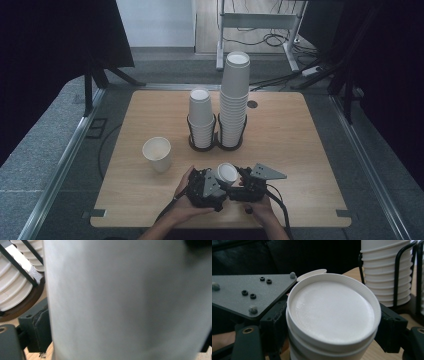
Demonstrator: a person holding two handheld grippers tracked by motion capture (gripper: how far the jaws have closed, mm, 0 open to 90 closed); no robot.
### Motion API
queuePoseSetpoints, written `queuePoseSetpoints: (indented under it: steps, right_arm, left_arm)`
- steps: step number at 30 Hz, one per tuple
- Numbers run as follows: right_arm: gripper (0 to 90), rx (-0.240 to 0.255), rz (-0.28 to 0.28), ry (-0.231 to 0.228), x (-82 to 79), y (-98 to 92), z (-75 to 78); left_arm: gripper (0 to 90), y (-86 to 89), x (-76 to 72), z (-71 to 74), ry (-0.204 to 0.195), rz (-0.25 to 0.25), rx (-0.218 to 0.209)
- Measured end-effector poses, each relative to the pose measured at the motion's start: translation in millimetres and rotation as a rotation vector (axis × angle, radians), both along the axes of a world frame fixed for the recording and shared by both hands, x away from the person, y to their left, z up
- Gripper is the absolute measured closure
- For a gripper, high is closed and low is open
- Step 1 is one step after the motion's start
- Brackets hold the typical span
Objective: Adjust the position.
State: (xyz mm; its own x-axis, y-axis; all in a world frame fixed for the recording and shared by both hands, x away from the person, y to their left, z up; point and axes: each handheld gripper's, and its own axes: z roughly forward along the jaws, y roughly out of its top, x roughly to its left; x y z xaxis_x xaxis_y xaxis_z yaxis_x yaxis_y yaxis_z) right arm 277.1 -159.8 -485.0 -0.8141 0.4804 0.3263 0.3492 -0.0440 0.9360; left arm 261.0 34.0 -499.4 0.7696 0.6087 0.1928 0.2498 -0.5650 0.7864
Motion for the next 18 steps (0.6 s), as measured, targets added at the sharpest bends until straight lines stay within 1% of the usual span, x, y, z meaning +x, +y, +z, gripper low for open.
queuePoseSetpoints:
  steps: [2, 4, 10, 13, 15, 18]
  right_arm:
    - [23.6, -0.004, 0.002, 0.001, -0.1, 0.3, -1.5]
    - [23.5, -0.012, -0.009, -0.001, 0.2, 0.2, -2.3]
    - [23.4, 0.0, -0.007, 0.004, 0.8, -1.5, -3.1]
    - [23.2, -0.003, -0.005, -0.002, 0.4, -1.6, -2.5]
    - [22.8, -0.013, -0.001, -0.007, 0.1, -1.8, -2.3]
    - [22.1, -0.036, 0.003, -0.015, -0.5, -1.0, -1.3]
  left_arm:
    - [7.4, -0.4, -0.3, -0.4, -0.006, -0.001, 0.013]
    - [9.7, -0.6, -0.1, -1.1, -0.007, -0.003, 0.022]
    - [10.3, 0.0, -0.6, 0.3, -0.016, -0.009, 0.025]
    - [11.0, 0.3, -0.9, 1.0, -0.022, -0.015, 0.039]
    - [11.7, 0.7, -0.9, 1.4, -0.032, -0.025, 0.06]
    - [12.7, 1.3, -0.2, 1.0, -0.029, -0.04, 0.068]
